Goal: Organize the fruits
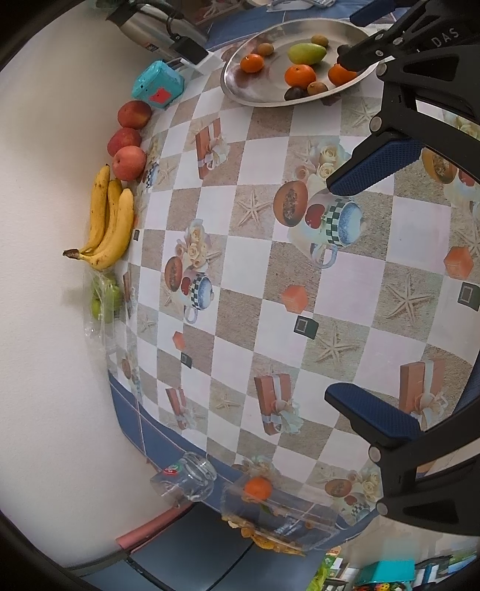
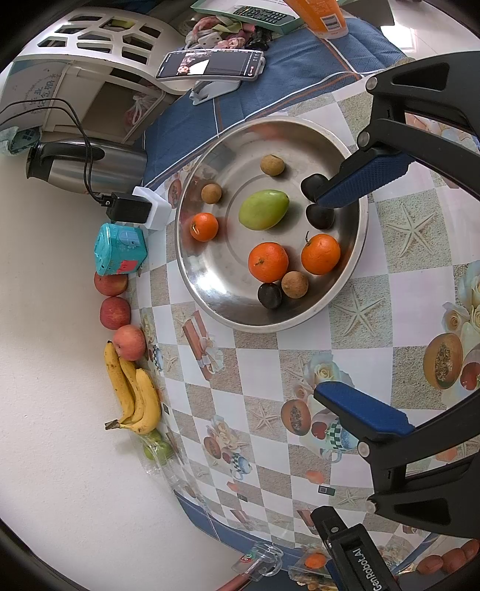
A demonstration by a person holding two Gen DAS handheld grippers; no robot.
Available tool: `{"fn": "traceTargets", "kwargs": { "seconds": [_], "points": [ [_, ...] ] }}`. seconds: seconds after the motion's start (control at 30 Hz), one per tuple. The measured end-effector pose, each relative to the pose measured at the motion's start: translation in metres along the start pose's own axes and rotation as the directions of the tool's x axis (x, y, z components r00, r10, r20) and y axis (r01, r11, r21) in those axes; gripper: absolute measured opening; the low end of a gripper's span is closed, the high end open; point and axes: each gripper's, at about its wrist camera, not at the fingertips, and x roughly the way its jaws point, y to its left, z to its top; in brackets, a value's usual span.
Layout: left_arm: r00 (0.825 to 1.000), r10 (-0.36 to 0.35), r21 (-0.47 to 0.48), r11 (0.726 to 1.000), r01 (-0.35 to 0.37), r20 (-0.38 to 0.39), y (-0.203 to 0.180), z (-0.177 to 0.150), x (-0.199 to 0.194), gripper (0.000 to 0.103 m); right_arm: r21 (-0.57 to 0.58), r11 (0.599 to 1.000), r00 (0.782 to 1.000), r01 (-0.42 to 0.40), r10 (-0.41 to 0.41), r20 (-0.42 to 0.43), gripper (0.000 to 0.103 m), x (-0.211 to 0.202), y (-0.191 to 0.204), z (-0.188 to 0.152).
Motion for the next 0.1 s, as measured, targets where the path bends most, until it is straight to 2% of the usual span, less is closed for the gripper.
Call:
{"fn": "traceTargets", "kwargs": {
  "seconds": [0.1],
  "points": [
    [1.000,0.000,-0.005,1.000,0.000,-0.008,0.0011,0.0007,0.0016,0.103,0.000,1.000,1.000,0.000,0.000,-0.003,0.095,0.0013,-0.0008,-0.0016]
  ]
}}
